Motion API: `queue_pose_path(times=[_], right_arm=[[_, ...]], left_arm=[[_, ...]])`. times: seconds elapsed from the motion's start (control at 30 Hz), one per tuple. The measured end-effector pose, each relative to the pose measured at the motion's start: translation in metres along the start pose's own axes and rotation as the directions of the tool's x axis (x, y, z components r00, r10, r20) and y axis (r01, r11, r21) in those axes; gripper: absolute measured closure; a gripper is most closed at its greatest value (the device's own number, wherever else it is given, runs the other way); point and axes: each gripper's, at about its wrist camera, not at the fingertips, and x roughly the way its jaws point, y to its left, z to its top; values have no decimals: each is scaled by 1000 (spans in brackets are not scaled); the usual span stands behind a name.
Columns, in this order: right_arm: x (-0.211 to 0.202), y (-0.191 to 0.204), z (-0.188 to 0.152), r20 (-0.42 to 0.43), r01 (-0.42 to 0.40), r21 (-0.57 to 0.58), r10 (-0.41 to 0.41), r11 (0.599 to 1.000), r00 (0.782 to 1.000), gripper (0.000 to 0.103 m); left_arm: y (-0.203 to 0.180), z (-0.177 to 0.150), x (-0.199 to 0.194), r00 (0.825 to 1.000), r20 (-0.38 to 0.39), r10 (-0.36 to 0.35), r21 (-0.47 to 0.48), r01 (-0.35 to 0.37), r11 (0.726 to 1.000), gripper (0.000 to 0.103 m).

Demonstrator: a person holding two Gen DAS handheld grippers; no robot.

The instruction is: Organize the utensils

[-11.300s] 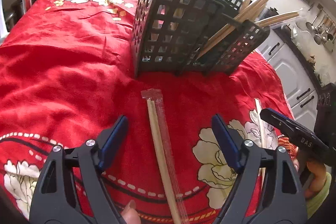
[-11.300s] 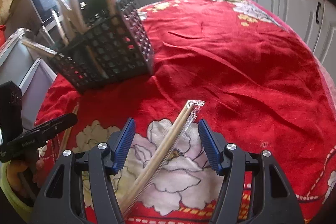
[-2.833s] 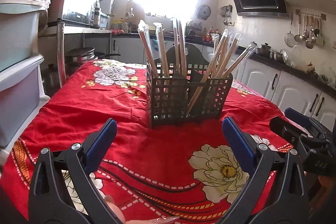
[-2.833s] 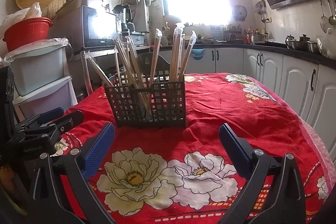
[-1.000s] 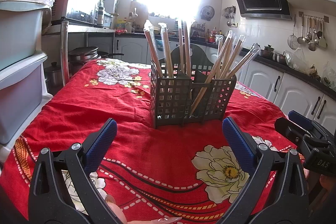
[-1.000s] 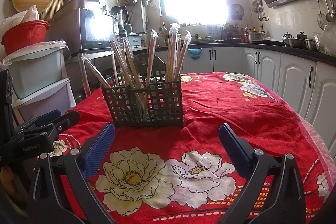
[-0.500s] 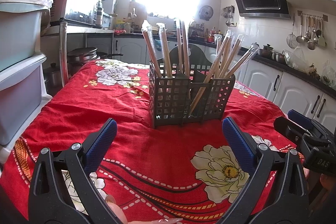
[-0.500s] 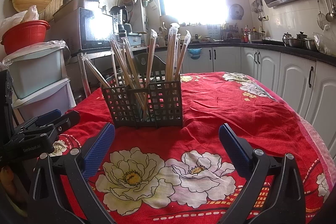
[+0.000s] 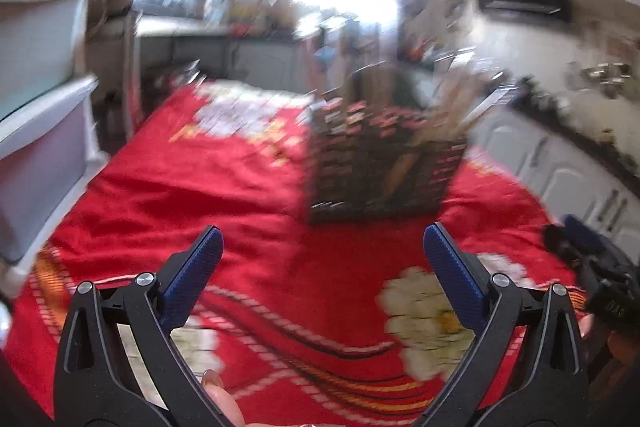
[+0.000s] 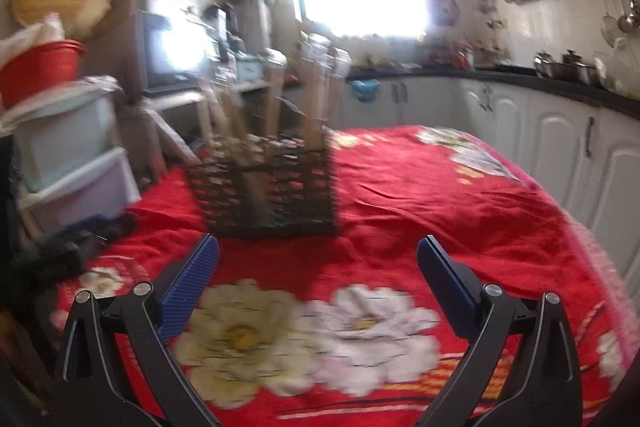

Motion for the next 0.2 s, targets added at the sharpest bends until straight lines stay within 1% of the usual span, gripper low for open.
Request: queue_pose_path(times=[0.03, 0.07, 0.1, 0.13, 0.17, 0.2], right_arm=[[9, -8, 7, -50, 47, -20, -47, 999, 998, 6], [18, -15, 10, -96, 85, -39, -88, 996, 991, 6], [32, -30, 16, -159, 162, -59, -170, 985, 973, 6], [44, -46, 20, -211, 216, -57, -223, 975, 952, 6], [60, -64, 23, -281, 239, -42, -241, 970, 929, 6], [76, -82, 24, -349, 252, -26, -245, 967, 904, 6]], left_arm=[[11, 8, 5, 999, -25, 38, -11, -38, 999, 10], [26, 18, 12, 994, -59, 97, -10, -98, 995, 10], [38, 26, 18, 988, -70, 138, 0, -139, 990, 10], [48, 31, 26, 978, -77, 193, 16, -192, 981, 10], [65, 39, 41, 957, -105, 270, 29, -268, 963, 10], [79, 43, 54, 946, -131, 297, 23, -297, 955, 10]])
